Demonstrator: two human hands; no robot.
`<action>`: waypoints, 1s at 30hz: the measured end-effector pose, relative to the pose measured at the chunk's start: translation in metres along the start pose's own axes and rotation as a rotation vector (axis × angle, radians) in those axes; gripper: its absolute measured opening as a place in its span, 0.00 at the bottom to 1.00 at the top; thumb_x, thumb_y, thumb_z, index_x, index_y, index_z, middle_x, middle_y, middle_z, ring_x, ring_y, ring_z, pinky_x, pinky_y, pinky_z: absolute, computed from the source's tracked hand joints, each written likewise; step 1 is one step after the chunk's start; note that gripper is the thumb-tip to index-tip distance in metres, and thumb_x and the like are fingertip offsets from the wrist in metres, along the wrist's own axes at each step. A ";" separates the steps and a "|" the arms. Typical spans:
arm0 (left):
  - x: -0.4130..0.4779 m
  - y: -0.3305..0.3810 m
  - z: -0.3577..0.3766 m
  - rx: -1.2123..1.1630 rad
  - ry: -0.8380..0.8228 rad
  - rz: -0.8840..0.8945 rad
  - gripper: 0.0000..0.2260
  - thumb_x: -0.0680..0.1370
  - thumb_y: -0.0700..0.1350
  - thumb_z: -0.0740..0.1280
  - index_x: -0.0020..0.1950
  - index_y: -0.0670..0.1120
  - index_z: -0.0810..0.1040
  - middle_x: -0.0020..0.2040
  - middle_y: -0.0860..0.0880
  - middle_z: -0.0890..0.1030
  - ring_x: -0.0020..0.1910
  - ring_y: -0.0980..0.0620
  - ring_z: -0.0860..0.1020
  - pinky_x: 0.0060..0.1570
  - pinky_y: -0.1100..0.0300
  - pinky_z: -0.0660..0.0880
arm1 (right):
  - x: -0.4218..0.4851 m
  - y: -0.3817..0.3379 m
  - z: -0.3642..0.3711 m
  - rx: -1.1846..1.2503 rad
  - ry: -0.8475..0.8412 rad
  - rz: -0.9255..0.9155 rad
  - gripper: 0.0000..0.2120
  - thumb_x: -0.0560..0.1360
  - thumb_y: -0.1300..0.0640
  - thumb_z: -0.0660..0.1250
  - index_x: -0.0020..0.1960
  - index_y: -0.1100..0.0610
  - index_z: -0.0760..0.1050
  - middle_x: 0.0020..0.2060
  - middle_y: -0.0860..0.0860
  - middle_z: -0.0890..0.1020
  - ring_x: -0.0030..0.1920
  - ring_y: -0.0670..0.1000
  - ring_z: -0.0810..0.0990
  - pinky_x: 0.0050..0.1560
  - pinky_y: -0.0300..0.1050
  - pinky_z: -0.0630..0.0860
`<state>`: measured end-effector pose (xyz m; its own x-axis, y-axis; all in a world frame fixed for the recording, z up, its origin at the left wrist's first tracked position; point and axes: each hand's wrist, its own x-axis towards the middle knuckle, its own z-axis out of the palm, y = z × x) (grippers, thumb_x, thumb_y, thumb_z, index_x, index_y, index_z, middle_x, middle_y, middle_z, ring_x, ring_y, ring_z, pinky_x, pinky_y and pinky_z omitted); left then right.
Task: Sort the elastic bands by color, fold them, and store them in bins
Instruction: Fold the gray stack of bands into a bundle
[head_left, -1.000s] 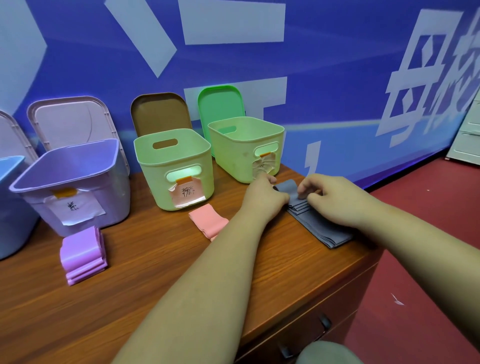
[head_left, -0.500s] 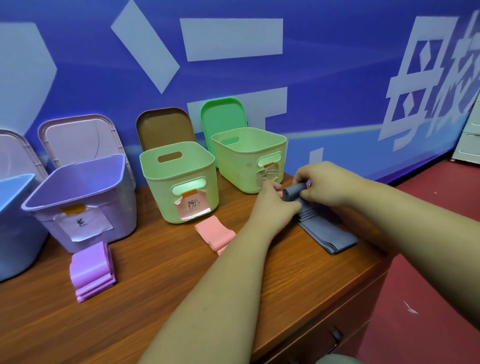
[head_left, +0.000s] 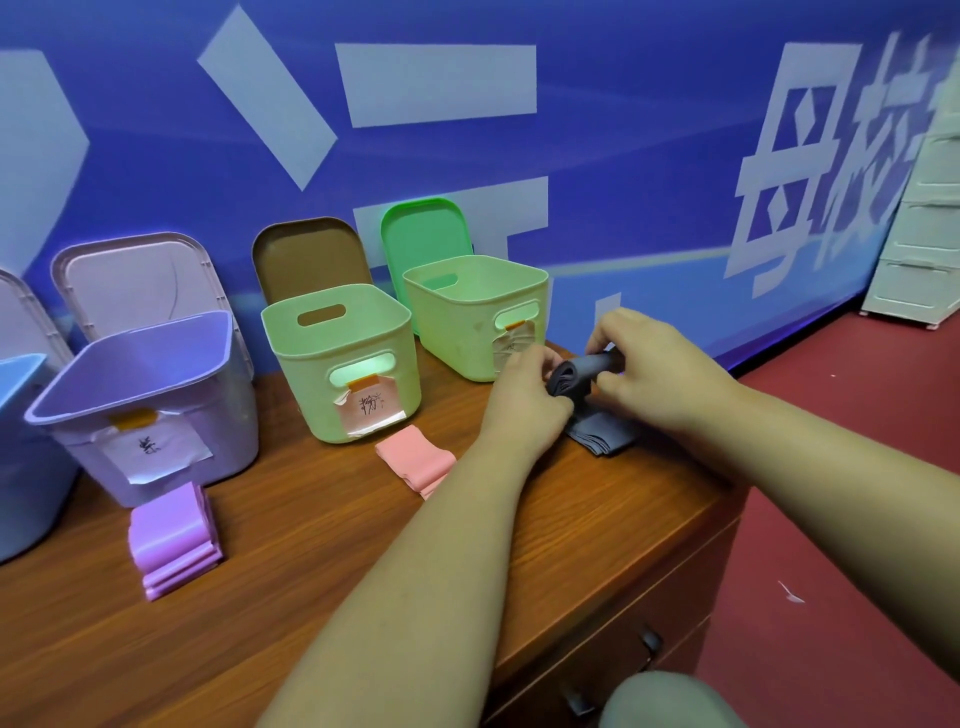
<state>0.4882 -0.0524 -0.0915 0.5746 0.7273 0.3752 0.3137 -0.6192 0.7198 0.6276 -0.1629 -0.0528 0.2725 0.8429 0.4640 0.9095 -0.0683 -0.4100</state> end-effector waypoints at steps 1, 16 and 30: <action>-0.001 0.000 0.001 0.030 -0.014 0.026 0.13 0.71 0.38 0.71 0.51 0.52 0.76 0.51 0.52 0.76 0.47 0.50 0.77 0.46 0.57 0.71 | -0.004 0.001 -0.001 -0.024 -0.019 -0.020 0.11 0.72 0.61 0.70 0.49 0.49 0.73 0.46 0.45 0.76 0.45 0.49 0.77 0.43 0.49 0.75; 0.003 -0.015 -0.012 0.111 -0.233 0.109 0.17 0.71 0.41 0.81 0.58 0.51 0.84 0.55 0.49 0.80 0.54 0.52 0.79 0.58 0.58 0.73 | -0.052 0.006 0.006 -0.187 -0.245 0.042 0.13 0.75 0.63 0.61 0.57 0.51 0.71 0.54 0.51 0.78 0.53 0.56 0.78 0.55 0.58 0.77; 0.000 -0.012 -0.006 -0.019 -0.174 -0.181 0.17 0.76 0.55 0.76 0.59 0.51 0.76 0.50 0.55 0.81 0.48 0.55 0.80 0.50 0.56 0.76 | -0.078 0.006 0.039 0.088 0.020 0.134 0.17 0.75 0.50 0.75 0.58 0.48 0.70 0.58 0.41 0.73 0.58 0.38 0.75 0.58 0.44 0.77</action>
<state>0.4801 -0.0435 -0.0967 0.6321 0.7631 0.1345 0.4102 -0.4768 0.7774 0.5996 -0.2082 -0.1223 0.3962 0.8187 0.4156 0.8337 -0.1313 -0.5363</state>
